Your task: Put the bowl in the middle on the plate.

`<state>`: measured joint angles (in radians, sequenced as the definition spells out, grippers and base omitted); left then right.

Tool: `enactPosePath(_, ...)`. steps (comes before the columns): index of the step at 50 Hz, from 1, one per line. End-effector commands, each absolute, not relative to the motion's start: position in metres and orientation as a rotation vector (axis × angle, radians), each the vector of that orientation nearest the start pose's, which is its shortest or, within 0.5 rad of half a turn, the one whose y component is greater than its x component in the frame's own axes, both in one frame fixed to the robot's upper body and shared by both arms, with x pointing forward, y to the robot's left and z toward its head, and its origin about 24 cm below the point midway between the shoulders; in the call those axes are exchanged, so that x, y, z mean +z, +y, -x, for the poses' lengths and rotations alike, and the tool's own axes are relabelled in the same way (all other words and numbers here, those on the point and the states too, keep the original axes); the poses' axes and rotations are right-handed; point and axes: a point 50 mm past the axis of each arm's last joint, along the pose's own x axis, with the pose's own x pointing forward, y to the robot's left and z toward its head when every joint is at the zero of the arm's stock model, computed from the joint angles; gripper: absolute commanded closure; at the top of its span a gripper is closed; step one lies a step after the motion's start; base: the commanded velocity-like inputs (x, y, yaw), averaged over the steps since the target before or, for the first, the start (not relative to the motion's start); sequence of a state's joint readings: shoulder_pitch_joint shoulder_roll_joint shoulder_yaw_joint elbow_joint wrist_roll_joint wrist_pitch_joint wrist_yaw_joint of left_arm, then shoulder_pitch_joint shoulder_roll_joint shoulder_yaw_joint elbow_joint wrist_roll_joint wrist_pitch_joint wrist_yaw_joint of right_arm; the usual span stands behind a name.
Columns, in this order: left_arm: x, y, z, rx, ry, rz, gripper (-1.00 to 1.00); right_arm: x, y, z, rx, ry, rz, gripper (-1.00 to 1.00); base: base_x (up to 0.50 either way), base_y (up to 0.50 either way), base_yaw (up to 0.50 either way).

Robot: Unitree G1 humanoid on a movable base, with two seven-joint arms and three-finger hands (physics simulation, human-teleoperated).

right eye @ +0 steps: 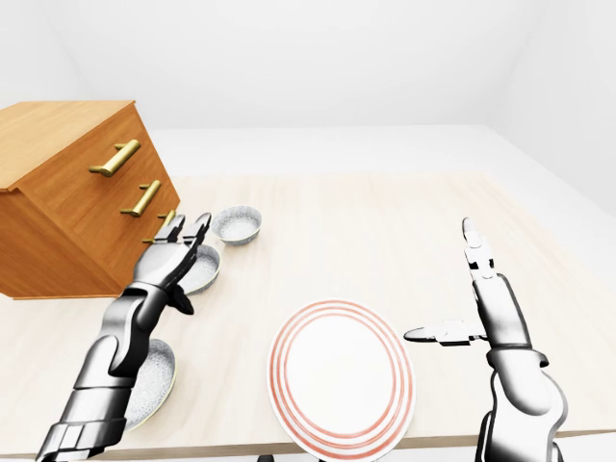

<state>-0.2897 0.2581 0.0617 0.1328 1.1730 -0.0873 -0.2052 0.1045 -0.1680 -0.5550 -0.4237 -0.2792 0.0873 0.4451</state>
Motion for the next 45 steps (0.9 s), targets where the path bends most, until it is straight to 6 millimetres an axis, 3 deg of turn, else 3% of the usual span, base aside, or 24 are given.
enactPosePath(1,0.092,0.192,-0.306,-0.111,-0.03,-1.445,-1.0,0.123,-0.279,-0.196,-0.166,-0.066,0.571,-1.0,0.0,0.0,0.0)
enactPosePath(45,0.069,0.193,-0.304,-0.13,0.017,-1.515,-1.0,0.121,-0.28,-0.196,-0.169,-0.062,0.565,-1.0,0.0,0.0,0.0)
